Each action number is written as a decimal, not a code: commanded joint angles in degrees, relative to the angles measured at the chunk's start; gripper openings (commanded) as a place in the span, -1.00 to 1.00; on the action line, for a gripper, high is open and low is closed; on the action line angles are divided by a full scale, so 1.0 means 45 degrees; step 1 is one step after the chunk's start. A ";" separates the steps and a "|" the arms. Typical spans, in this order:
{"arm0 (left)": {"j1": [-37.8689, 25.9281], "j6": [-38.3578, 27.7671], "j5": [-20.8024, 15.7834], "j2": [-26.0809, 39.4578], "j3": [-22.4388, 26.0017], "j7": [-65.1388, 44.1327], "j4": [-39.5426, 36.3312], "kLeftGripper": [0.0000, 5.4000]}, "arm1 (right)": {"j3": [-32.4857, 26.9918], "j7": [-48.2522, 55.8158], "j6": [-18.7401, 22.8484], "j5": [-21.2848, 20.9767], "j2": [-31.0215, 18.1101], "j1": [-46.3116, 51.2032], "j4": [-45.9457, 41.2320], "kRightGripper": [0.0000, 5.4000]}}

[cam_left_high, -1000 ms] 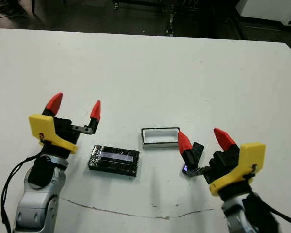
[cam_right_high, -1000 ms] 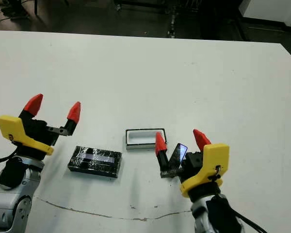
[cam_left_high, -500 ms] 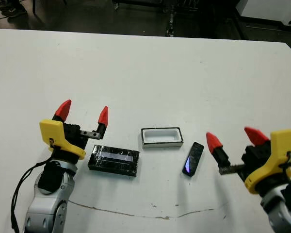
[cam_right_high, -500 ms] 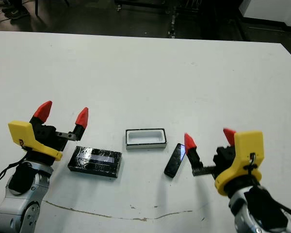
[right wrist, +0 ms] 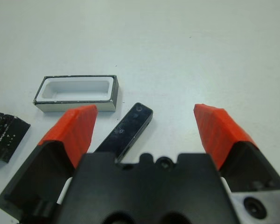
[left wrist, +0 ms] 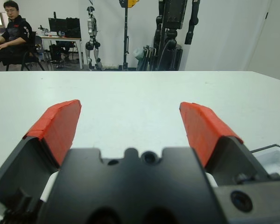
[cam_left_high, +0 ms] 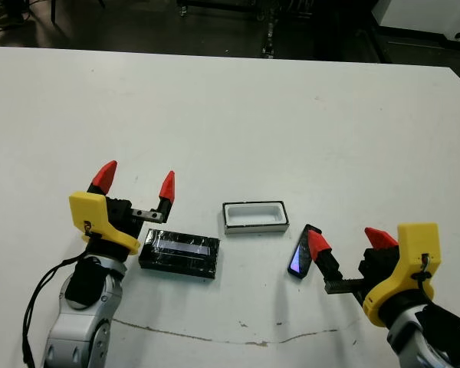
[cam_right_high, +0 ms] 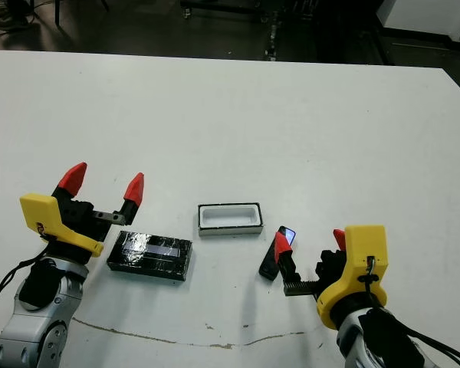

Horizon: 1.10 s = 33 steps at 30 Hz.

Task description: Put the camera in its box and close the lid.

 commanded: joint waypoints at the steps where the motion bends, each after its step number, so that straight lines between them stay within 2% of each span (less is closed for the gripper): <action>1: 0.0197 0.0024 0.0191 0.0005 -0.0058 0.0123 -0.0043 1.00 | 0.0127 -0.0517 0.0620 0.0243 0.0208 -0.0478 0.0098 0.99; 15: 0.0224 0.0108 0.0185 -0.0045 -0.0185 0.0133 -0.0083 1.00 | 0.0909 -0.0091 0.1728 -0.0935 0.0303 -0.1543 0.0591 0.99; 22: 0.0251 0.0033 0.0318 -0.0055 -0.0249 0.0198 -0.0091 1.00 | 0.0946 0.0031 0.2413 -0.1409 0.1000 -0.1800 0.0749 0.99; 33: 0.0343 0.0229 0.0282 -0.0131 -0.0291 0.0200 -0.0249 1.00 | 0.1099 0.0483 0.4136 -0.2632 0.2126 -0.2433 0.1020 0.99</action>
